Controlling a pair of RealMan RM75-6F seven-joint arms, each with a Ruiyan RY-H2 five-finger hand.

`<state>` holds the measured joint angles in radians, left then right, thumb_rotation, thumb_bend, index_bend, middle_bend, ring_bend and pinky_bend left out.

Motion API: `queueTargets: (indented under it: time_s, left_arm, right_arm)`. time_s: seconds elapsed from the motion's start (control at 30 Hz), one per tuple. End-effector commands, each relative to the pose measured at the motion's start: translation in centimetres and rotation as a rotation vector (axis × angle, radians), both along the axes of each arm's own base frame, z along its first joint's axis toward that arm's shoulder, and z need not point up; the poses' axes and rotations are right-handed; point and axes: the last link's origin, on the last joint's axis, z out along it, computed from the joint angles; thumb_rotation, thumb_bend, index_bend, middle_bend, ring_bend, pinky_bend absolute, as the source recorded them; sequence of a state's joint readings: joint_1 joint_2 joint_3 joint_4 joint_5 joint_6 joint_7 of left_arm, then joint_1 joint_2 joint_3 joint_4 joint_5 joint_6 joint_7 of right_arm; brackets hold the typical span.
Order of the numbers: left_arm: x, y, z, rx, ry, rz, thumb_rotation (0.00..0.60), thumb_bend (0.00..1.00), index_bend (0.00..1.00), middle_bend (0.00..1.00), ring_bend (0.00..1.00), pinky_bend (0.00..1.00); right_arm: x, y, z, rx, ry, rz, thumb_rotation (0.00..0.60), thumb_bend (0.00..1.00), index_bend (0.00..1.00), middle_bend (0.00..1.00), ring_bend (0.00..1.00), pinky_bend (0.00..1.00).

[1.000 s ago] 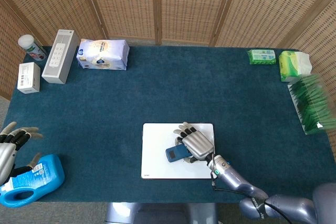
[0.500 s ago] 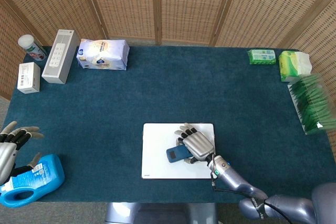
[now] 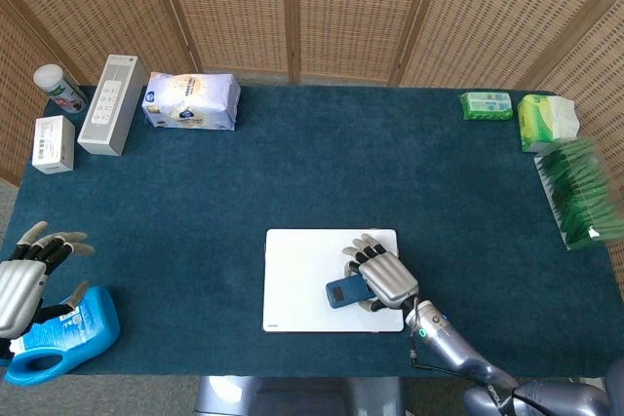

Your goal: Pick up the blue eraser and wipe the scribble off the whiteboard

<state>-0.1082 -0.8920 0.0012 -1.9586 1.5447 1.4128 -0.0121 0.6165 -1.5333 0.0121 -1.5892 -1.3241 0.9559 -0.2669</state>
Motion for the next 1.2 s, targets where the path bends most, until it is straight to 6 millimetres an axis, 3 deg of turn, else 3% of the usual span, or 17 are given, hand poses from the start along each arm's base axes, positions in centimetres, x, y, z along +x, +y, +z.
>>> queueTargets:
  time_s: [0.03,0.33,0.67,0.83,1.2]
  left_arm:
    - [-0.1,0.0,0.1,0.002,0.002,0.002,0.6,0.43,0.34,0.26,0.23,0.07]
    - [-0.5,-0.5,0.5,0.017,0.004,0.019,0.6,0.43,0.34,0.26,0.22,0.07]
    - [-0.8,-0.8,0.8,0.026,0.003,0.029,0.6,0.43,0.34,0.26,0.22,0.07]
    - [-0.9,-0.9,0.8,0.026,0.003,0.031,0.6,0.43,0.34,0.26,0.22,0.07]
    - [-0.4,-0.4,0.5,0.02,0.002,0.012,0.6,0.43,0.34,0.26,0.22,0.07]
  right_arm:
    - [0.1,0.0,-0.2,0.006,0.0,0.002,0.6,0.21,0.56,0.18,0.0,0.0]
    - [1.5,-1.1,-1.8,0.034,-0.001,0.032,0.6,0.21,0.56,0.18,0.0,0.0]
    - [3.0,-3.5,-2.2,0.025,0.004,0.059,0.6,0.21,0.56,0.18,0.0,0.0]
    - [2.4,-3.9,-2.1,0.022,0.016,0.038,0.6,0.21,0.56,0.18,0.0,0.0]
    - [0.4,-2.6,-0.9,0.013,0.038,0.011,0.6,0.21,0.56,0.18,0.0,0.0]
